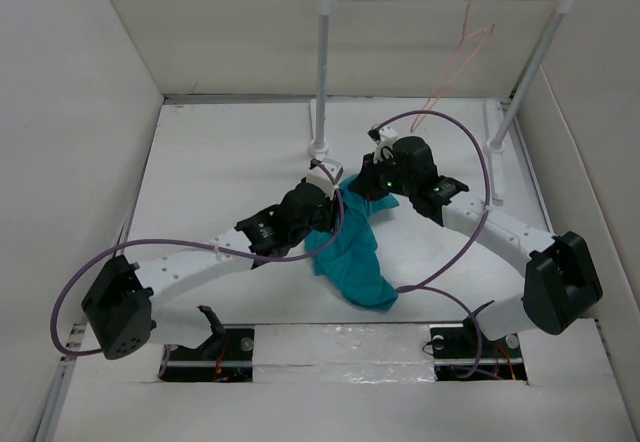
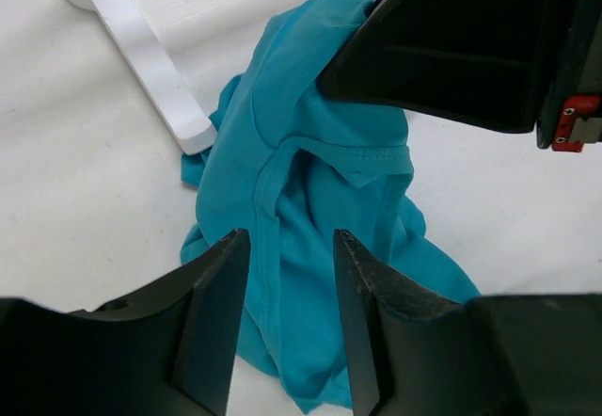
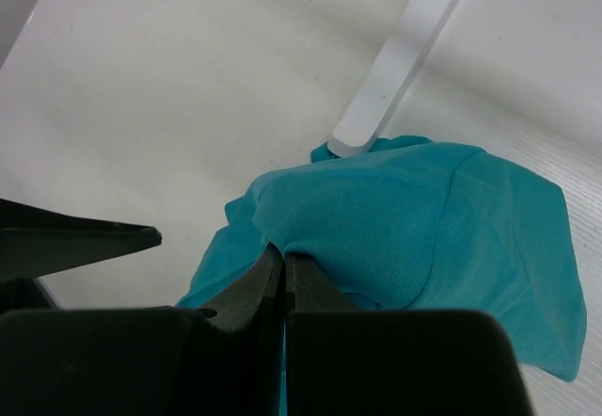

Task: Place the t-shirt on the hanger
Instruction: Pick up the T-shirt from the center of the board.

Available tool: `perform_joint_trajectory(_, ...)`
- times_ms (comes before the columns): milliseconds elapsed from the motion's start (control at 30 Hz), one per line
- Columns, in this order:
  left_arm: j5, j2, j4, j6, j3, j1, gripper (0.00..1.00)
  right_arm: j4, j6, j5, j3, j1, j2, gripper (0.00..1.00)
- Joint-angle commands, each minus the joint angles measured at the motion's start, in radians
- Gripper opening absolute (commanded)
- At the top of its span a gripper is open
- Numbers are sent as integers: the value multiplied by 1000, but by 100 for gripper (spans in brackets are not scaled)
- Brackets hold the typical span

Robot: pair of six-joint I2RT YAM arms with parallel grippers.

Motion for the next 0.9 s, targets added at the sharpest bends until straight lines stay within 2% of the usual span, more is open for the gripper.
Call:
perform_joint_trajectory(0, -46, 19, 115, 88, 15, -23, 39, 11, -3, -48, 58, 5, -24, 0)
perform_joint_trajectory(67, -87, 36, 114, 110, 16, -37, 41, 28, 13, -90, 57, -16, -21, 0)
perform_joint_trajectory(300, -246, 75, 265, 219, -43, -85, 61, 20, 28, -209, 86, -62, -22, 0)
perform_joint_trajectory(433, -288, 100, 382, 314, -67, -85, 62, 2, 22, -232, 92, -71, -34, 0)
perform_joint_trajectory(700, -288, 167, 430, 377, -31, -74, 46, 9, 42, -294, 92, -91, -19, 0)
perform_joint_trajectory(833, -276, 174, 451, 383, -28, -65, 30, 6, 40, -294, 89, -100, -25, 0)
perform_joint_trajectory(867, -279, 175, 456, 385, -25, -65, 24, 17, 49, -301, 86, -100, -25, 0)
